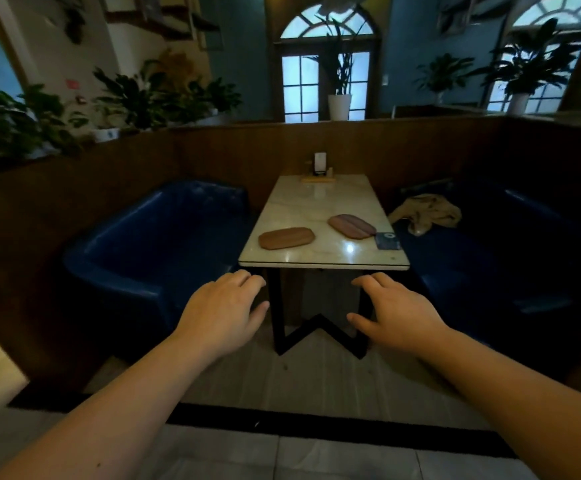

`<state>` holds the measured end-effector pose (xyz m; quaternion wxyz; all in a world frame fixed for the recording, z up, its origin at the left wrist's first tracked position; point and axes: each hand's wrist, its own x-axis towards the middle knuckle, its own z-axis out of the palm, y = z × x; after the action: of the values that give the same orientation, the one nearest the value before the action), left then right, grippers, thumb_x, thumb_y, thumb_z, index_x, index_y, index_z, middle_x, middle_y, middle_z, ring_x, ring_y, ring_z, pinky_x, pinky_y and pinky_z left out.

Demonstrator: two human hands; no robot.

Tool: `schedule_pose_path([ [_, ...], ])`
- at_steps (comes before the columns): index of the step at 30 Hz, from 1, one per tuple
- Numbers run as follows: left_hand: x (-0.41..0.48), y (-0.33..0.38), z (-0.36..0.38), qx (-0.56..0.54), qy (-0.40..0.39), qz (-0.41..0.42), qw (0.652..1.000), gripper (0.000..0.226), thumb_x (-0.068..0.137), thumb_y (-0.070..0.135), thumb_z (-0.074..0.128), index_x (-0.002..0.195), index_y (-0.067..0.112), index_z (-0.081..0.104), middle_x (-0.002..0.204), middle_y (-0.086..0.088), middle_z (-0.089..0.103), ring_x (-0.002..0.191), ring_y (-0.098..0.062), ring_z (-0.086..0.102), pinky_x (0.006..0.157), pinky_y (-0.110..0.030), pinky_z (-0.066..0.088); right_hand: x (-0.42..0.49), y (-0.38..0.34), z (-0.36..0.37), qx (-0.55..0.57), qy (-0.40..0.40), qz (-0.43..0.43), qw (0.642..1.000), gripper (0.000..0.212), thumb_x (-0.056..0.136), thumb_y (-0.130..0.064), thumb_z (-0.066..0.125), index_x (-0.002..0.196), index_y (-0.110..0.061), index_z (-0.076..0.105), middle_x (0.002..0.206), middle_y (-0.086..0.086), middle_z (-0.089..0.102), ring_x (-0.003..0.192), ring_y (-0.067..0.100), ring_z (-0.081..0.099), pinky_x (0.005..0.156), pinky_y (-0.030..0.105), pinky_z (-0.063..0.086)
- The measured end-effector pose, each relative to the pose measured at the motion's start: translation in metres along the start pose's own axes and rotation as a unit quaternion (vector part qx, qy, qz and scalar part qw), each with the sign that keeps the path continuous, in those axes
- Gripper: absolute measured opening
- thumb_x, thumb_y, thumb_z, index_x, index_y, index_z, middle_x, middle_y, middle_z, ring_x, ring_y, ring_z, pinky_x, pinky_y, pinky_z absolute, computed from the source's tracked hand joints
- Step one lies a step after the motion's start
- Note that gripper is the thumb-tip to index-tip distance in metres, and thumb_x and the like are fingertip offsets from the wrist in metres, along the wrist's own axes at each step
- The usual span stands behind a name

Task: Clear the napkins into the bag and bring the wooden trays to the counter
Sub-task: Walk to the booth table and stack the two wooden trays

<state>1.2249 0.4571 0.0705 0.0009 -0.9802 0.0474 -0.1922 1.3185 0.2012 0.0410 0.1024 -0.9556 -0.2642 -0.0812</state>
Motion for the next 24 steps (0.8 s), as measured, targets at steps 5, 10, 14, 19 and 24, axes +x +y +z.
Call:
schedule_pose_path([
  [5,0.106,-0.048,0.059,-0.022,-0.002,0.028,0.999,0.039,0.091,0.044,0.045,0.123,0.023,0.051,0.116,0.005,0.059,0.103,-0.015,0.057,0.073,-0.032,0.052,0.097,0.024,0.029,0.014,-0.006,0.051,0.999,0.065,0.083,-0.06,0.054,0.138,-0.032,0.035,0.139,-0.006,0.045,0.116,0.015,0.053,0.078,0.03,0.051],
  [10,0.195,-0.077,0.102,-0.043,-0.02,0.055,0.997,0.034,0.09,0.045,0.045,0.114,0.023,0.054,0.107,0.004,0.06,0.096,-0.016,0.058,0.07,-0.037,0.054,0.163,0.049,0.044,0.024,-0.005,0.094,0.995,0.064,0.083,-0.059,0.054,0.138,-0.032,0.035,0.139,-0.006,0.045,0.115,0.013,0.053,0.078,0.03,0.053],
  [14,0.255,-0.088,0.141,-0.058,-0.038,0.066,0.995,0.035,0.09,0.045,0.045,0.116,0.023,0.054,0.11,0.005,0.06,0.098,-0.015,0.057,0.071,-0.033,0.052,0.2,0.084,0.056,0.056,-0.01,0.133,0.99,0.059,0.083,-0.059,0.056,0.134,-0.035,0.038,0.136,-0.009,0.046,0.111,0.011,0.054,0.077,0.029,0.053],
  [19,0.322,-0.094,0.192,-0.091,-0.041,0.051,0.994,0.038,0.091,0.044,0.045,0.122,0.024,0.052,0.118,0.006,0.058,0.1,-0.015,0.058,0.073,-0.031,0.049,0.251,0.132,0.084,0.135,-0.005,0.18,0.974,0.057,0.079,-0.058,0.06,0.129,-0.039,0.041,0.13,-0.012,0.05,0.105,0.007,0.057,0.084,0.032,0.055],
  [24,0.397,-0.103,0.256,-0.089,-0.059,0.023,0.994,0.039,0.09,0.046,0.045,0.122,0.026,0.05,0.116,0.005,0.06,0.092,-0.014,0.061,0.069,-0.031,0.051,0.325,0.187,0.125,0.175,-0.04,0.199,0.963,0.057,0.081,-0.055,0.061,0.132,-0.037,0.041,0.131,-0.009,0.05,0.106,0.009,0.057,0.086,0.032,0.053],
])
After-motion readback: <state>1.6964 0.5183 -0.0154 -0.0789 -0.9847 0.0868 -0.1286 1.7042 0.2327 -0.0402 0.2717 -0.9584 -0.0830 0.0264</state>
